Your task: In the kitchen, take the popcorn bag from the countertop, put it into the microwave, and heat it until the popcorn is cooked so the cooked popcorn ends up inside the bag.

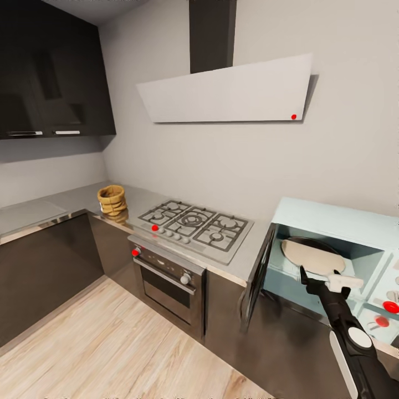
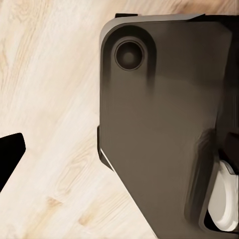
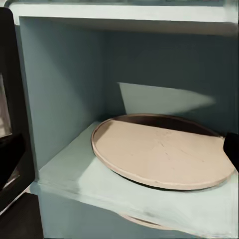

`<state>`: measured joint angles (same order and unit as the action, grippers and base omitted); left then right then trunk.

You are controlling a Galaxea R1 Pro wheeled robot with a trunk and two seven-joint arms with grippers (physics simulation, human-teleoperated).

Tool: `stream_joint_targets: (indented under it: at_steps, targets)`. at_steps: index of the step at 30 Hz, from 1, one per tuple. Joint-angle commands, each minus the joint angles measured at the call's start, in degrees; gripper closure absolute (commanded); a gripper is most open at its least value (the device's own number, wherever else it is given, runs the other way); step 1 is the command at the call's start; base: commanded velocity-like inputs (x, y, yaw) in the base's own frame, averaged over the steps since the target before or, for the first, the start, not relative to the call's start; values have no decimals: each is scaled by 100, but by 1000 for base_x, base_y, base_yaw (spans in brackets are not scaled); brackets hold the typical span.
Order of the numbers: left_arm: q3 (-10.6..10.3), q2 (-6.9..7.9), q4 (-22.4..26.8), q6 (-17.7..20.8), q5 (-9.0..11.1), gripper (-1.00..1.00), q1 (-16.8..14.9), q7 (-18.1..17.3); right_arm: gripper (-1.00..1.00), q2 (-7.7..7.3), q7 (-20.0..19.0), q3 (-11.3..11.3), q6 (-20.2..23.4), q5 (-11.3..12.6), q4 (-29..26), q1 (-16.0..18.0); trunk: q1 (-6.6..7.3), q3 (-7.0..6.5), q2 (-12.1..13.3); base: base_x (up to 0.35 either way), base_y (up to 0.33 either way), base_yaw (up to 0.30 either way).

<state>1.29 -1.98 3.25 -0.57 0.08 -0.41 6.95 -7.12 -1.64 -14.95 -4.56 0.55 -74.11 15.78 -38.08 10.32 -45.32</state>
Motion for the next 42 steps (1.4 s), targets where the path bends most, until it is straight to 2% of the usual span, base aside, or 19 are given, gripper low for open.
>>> stream_joint_targets:
  at_steps: [1,13,17,22,25,26,29,33,36,38,42]
  targets:
    - [11,-19,0,-5,1,-100,-3,15,-100,0,33,-2,-18,6,2,4,-1,9,-6,-163,0,0]
    - [20,-42,0,4,1,-100,-3,16,-100,0,112,39,-21,-2,20,4,-1,9,-6,-322,0,0]
    - [22,-34,0,3,1,-100,-3,16,-100,0,118,283,-27,-10,411,4,-1,9,-6,-341,0,0]
    - [28,-22,0,0,1,-100,-3,16,-100,0,114,429,-76,-11,1052,4,-1,9,-6,-318,72,0]
    - [29,-22,0,-3,1,-100,-3,16,-100,0,107,607,-323,-11,1917,4,-1,9,-6,-260,177,0]
    - [29,-21,0,-4,1,-100,-3,16,-100,0,104,649,-604,-11,2661,4,-1,9,-6,-248,195,0]
    - [29,61,0,-4,1,-100,-3,16,-100,0,95,692,-1210,-17,4308,4,-1,9,-6,-232,200,0]
    - [31,106,0,-5,1,-100,-3,16,-100,0,96,710,-1301,-29,5824,4,-1,9,-6,-65,196,0]
    - [37,117,0,-5,1,-100,-3,16,-100,0,100,721,-1306,-42,7323,4,-1,9,-6,109,202,0]
    - [37,119,0,-5,1,-100,-3,16,-100,2,99,727,-1294,-45,7684,-1,-1,9,-6,154,197,0]
    - [38,119,0,-5,1,-100,-3,16,-100,84,118,720,-1224,-46,7844,-4,-1,8,-6,48,59,37]
